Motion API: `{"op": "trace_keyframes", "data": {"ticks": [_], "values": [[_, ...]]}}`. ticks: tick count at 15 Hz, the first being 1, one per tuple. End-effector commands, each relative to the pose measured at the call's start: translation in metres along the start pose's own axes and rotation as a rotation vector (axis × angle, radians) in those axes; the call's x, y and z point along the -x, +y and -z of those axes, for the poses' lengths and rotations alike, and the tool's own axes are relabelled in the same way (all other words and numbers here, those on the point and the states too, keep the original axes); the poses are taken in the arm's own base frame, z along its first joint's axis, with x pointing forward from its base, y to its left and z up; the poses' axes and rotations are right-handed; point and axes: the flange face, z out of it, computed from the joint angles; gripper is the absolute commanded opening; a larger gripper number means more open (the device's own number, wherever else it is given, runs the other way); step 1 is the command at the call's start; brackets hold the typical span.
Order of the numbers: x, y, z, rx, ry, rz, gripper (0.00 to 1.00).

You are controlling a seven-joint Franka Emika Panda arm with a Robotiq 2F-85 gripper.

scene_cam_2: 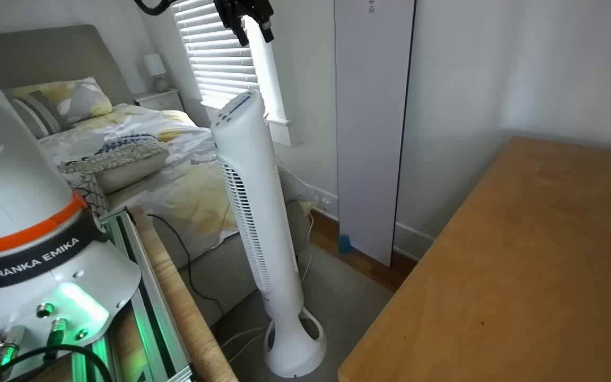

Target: Press the button on the heater

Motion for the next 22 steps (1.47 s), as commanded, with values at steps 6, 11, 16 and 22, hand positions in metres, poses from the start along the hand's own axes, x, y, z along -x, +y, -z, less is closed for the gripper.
{"op": "trace_keyframes", "data": {"ticks": [6, 11, 16, 22], "values": [[0.0, 0.0, 0.001, 0.0, -0.001, 0.001, 1.0], [-0.033, 0.02, 0.003, -0.096, -0.168, 0.104, 1.0], [-0.064, 0.046, -0.004, -0.191, -0.306, 0.298, 1.0], [-0.069, 0.057, -0.053, -0.363, -0.37, 0.54, 1.0]]}}
